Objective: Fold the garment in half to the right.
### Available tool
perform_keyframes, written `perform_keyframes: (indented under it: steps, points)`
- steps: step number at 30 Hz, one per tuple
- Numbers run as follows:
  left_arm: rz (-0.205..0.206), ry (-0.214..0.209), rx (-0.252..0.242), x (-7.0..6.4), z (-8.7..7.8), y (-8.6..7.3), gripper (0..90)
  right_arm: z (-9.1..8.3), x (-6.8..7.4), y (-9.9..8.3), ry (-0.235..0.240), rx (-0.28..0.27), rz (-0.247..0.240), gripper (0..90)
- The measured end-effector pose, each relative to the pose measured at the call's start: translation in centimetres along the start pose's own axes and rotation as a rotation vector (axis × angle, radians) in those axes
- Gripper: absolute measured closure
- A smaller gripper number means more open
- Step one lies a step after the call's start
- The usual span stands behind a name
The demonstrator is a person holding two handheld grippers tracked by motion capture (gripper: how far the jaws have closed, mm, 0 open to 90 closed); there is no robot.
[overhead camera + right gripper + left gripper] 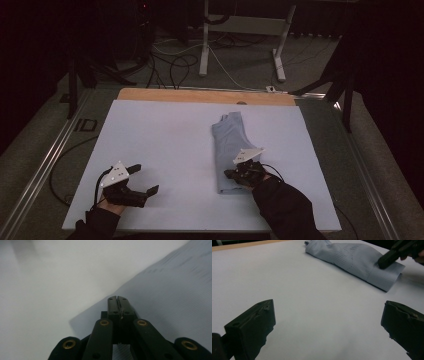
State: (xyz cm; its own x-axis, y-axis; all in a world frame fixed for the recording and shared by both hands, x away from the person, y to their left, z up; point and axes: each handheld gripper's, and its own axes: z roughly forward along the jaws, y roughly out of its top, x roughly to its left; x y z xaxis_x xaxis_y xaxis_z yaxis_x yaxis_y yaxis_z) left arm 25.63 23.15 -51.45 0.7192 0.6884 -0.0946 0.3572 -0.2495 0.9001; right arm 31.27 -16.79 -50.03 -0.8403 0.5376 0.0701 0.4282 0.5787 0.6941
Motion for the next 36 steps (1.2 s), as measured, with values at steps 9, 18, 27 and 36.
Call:
perform_keyframes:
  steps: [9,18,27,36]
  points:
    - [-0.005,0.004,-0.008,0.2,-0.2,-0.1,0.1,1.2,0.4,-2.1,0.011,0.021,0.023,90.0]
    - [-0.011,0.003,-0.008,0.2,-0.2,-0.2,0.1,0.3,-0.2,-3.4,0.026,0.003,0.058,90.0]
    - [-0.007,-0.001,-0.004,0.2,-0.2,-0.3,0.1,-0.5,-1.1,-4.4,0.043,-0.013,0.079,90.0]
    - [0.001,-0.007,-0.002,0.0,-0.2,-0.3,0.1,-1.0,-1.2,-4.7,0.030,-0.007,0.069,90.0]
